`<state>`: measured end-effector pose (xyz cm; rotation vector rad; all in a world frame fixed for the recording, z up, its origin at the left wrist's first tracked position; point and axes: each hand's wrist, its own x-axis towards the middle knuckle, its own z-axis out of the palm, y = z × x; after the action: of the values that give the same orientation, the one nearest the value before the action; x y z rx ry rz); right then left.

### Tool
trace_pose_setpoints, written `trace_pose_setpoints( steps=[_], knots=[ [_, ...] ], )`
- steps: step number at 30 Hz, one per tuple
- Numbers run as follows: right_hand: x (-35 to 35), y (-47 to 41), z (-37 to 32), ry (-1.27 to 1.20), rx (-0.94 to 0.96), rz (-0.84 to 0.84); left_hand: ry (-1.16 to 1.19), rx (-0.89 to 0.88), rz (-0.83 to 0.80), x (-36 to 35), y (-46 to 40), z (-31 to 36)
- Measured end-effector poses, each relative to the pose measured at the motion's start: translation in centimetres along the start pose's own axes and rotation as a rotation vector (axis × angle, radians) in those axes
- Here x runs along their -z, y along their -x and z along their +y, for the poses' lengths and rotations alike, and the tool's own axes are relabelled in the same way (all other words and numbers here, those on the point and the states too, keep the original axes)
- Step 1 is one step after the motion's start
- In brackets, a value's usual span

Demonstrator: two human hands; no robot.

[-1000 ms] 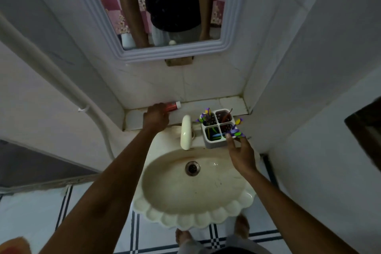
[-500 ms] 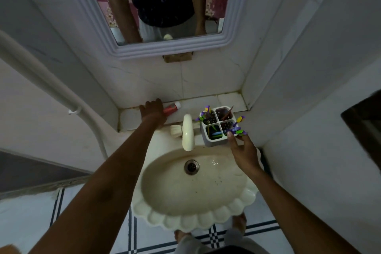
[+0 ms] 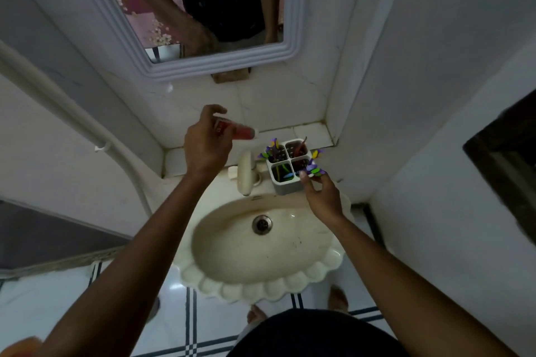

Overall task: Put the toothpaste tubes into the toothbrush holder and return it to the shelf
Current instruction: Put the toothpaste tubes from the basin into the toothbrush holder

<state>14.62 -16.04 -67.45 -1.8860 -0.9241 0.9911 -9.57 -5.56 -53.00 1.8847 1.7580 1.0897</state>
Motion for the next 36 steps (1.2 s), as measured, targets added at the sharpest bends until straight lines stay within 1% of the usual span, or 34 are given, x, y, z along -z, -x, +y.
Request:
trace_pose_setpoints(
  steps=[2, 4, 7, 10, 13, 15, 17, 22, 27, 29, 31, 34, 36],
  knots=[
    [0.1, -0.1, 0.1, 0.012, 0.013, -0.008, 0.087, -0.085, 0.011, 0.5, 1.1, 2.2],
    [0.3, 0.1, 0.0, 0.026, 0.019, -0.018, 0.082, -0.179, -0.023, 0.6, 2.4, 4.2],
    [0.7, 0.2, -0.4, 0.041, 0.015, -0.040, -0.083, -0.284, -0.121, -0.5, 4.4, 5.7],
    [1.2, 0.2, -0.7, 0.059, 0.020, -0.061, -0.277, -0.366, -0.216, -2.4, 5.4, 5.4],
    [1.4, 0.3, -0.8, 0.065, 0.028, -0.072, -0.437, -0.354, -0.296, -4.4, 6.3, 4.3],
    [1.4, 0.3, -0.9, 0.088, 0.032, -0.072, -0.502, -0.324, -0.317, -5.3, 6.9, 3.5],
    [1.5, 0.3, -0.9, 0.111, 0.038, -0.068, -0.531, -0.307, -0.327, -5.9, 7.4, 3.0],
    [1.7, 0.3, -1.0, 0.132, 0.074, -0.085, -0.547, -0.350, -0.346, -7.1, 7.7, 2.9],
    [2.0, 0.5, -1.4, 0.159, 0.093, -0.082, -0.631, -0.333, -0.455, -8.1, 7.7, 3.6],
    [1.7, 0.7, -0.9, 0.165, 0.130, -0.043, -0.564, -0.316, -0.428, -7.8, 8.0, 3.8],
    [1.1, 0.9, 0.2, 0.162, 0.168, -0.004, -0.432, -0.298, -0.313, -6.9, 8.3, 4.0],
    [-0.5, 1.4, 1.3, 0.183, 0.189, -0.029, -0.289, -0.254, -0.115, -4.8, 8.4, 4.0],
    [-1.6, 1.6, 0.8, 0.243, 0.187, -0.016, -0.229, -0.198, -0.075, -4.0, 8.5, 3.7]
  ],
)
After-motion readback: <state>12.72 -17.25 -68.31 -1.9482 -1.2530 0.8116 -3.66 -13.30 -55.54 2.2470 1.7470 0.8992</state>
